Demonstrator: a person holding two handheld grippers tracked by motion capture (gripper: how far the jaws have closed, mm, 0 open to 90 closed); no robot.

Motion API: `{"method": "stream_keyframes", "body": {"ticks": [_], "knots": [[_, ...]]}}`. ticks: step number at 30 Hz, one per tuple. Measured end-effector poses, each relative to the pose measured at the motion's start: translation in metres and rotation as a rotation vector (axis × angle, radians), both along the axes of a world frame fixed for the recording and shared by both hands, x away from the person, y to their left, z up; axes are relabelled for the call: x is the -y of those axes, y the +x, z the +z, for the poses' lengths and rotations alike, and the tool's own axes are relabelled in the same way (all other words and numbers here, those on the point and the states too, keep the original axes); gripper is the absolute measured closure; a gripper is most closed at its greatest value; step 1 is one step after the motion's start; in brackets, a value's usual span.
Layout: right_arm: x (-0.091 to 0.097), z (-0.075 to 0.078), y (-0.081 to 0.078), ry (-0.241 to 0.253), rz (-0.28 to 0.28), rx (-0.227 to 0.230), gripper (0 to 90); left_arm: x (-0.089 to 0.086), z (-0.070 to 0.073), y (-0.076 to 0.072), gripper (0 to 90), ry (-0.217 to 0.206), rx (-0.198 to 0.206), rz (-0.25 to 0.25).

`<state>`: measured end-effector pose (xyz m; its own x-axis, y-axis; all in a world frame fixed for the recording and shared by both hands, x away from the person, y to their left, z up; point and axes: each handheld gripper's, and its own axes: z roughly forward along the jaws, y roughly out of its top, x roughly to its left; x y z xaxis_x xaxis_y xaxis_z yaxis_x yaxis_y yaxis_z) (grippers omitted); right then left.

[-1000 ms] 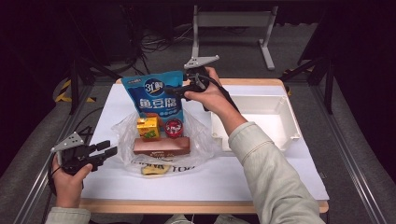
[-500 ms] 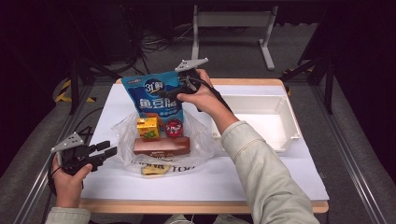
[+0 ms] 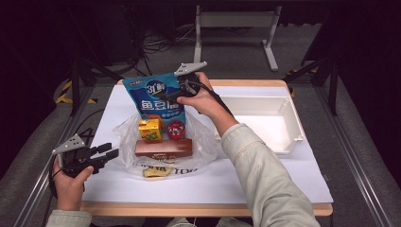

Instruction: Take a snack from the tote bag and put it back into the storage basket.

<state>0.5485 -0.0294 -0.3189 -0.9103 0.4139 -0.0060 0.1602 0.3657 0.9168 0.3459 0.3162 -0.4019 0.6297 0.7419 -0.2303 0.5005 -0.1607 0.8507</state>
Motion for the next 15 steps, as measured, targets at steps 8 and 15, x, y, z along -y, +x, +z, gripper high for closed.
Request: {"method": "stream_keyframes", "body": {"ticks": [8,15], "knots": [[-0.0005,-0.0012,0.0007,-0.064,0.074,0.033,55.7,-0.0005,-0.0007,0.0004,52.5,-0.003,-0.002,0.002],[-0.002,0.0015,-0.0048,-0.135,0.126,0.071,80.1,-0.0003,-0.0009,0.0011,52.5,-0.005,-0.005,-0.001]]}}
